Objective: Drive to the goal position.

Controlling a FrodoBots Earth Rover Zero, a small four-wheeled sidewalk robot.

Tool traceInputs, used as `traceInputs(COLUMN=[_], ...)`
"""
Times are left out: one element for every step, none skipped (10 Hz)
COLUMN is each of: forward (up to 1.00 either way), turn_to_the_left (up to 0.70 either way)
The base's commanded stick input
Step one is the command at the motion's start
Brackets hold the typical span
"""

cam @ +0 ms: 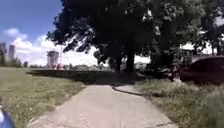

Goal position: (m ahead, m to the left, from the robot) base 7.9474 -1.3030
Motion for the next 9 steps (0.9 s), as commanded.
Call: traceInputs(forward=[0.7,0.7,0.7,0.7,0.7,0.7,0.7,0.7,0.7], turn_to_the_left=[0.0,0.0,0.0,0.0,0.0,0.0,0.0,0.0,0.0])
